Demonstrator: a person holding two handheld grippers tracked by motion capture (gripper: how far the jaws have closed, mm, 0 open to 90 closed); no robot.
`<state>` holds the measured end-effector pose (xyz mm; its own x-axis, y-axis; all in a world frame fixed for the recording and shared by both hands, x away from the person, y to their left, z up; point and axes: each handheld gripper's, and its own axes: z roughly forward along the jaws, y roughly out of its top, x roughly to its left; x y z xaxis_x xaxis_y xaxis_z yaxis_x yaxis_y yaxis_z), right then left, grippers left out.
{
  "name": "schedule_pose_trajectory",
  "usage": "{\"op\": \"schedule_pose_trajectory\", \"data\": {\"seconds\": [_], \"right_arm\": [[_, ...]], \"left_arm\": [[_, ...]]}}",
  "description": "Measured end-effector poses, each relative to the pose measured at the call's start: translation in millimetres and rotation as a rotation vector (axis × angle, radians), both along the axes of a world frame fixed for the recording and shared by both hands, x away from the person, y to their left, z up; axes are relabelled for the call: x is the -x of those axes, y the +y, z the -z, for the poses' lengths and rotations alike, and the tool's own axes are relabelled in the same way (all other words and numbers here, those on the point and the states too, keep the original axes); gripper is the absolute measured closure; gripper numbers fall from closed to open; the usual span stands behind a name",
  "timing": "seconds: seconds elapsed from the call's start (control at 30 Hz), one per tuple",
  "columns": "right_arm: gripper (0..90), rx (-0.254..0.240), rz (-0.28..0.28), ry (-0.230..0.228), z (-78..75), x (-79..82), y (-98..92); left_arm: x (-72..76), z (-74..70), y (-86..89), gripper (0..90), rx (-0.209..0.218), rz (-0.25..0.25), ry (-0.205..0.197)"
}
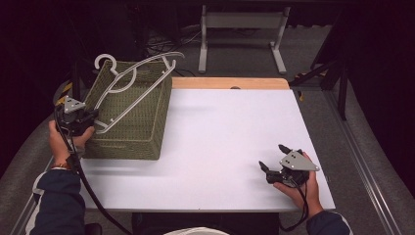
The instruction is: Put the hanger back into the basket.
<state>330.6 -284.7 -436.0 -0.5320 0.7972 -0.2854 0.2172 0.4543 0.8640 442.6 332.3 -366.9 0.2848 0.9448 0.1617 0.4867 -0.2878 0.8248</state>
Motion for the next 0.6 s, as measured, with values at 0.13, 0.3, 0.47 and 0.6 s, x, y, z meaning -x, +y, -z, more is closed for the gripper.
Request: {"op": "schedule_pose_trajectory", "data": {"seconds": [0.13,0.3,0.47,0.6], "right_arm": [[14.6,-0.001,0.001,-0.002,-0.4,0.2,-0.7],[14.6,0.001,-0.003,0.0,-0.6,0.2,0.0],[14.6,0.002,-0.005,0.001,-0.3,0.1,1.2],[14.6,0.002,-0.005,-0.002,-0.7,-0.1,1.0]], "left_arm": [[0.8,0.4,1.4,81.5,0.009,0.004,0.006],[1.9,1.6,2.1,77.2,0.013,-0.021,-0.004],[3.7,0.7,1.0,64.3,0.026,-0.013,-0.02],[6.0,-1.6,-4.6,60.1,0.021,0.006,-0.048]]}}
